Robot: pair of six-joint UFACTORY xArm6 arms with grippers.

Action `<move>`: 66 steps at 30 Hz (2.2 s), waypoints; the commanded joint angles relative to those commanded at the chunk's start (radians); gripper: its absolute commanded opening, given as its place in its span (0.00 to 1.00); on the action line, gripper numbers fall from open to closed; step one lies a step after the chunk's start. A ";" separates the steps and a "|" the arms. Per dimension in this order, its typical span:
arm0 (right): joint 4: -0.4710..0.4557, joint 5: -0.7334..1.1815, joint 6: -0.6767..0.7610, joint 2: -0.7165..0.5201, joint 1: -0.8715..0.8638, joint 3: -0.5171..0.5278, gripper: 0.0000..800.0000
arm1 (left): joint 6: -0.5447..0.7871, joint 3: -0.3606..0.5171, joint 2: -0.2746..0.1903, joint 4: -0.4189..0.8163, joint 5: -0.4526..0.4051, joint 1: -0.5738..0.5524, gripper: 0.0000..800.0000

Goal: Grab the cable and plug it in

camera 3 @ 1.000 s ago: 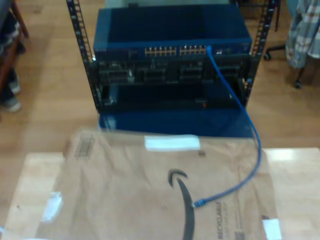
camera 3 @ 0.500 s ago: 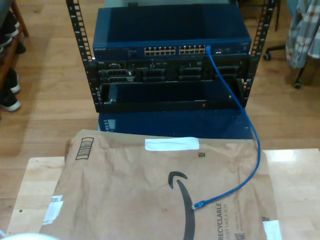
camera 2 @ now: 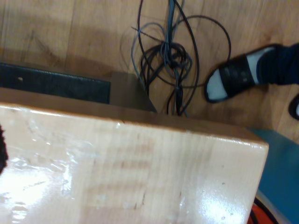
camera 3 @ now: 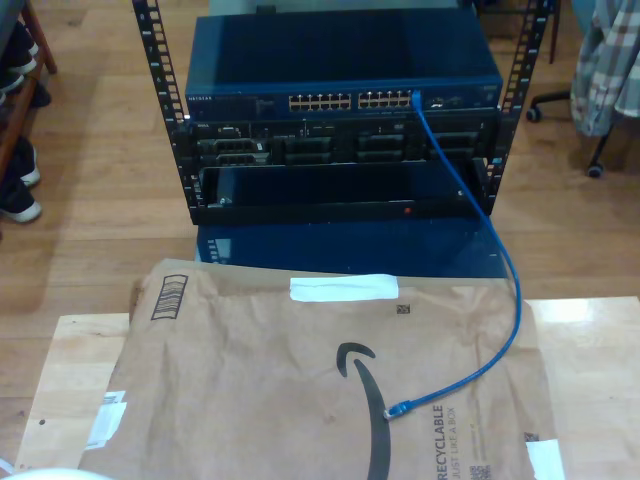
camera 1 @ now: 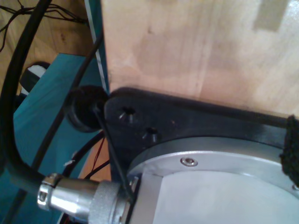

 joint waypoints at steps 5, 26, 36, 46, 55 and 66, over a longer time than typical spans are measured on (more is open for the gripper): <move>0.000 -0.003 -0.002 0.049 -0.005 0.006 1.00 | 0.000 0.000 0.000 0.000 0.000 0.000 1.00; 0.006 -0.121 -0.009 0.222 -0.084 0.089 1.00 | 0.000 0.000 0.000 0.000 0.000 0.000 1.00; 0.006 -0.121 -0.008 0.222 -0.086 0.087 1.00 | 0.000 0.000 0.000 0.000 0.000 0.000 1.00; 0.006 -0.121 -0.008 0.222 -0.086 0.087 1.00 | 0.000 0.000 0.000 0.000 0.000 0.000 1.00; 0.005 -0.121 -0.008 0.222 -0.086 0.087 1.00 | 0.000 0.000 0.000 0.000 0.000 0.000 1.00; 0.006 -0.121 -0.008 0.222 -0.086 0.087 1.00 | 0.000 0.000 0.000 0.000 0.000 0.000 1.00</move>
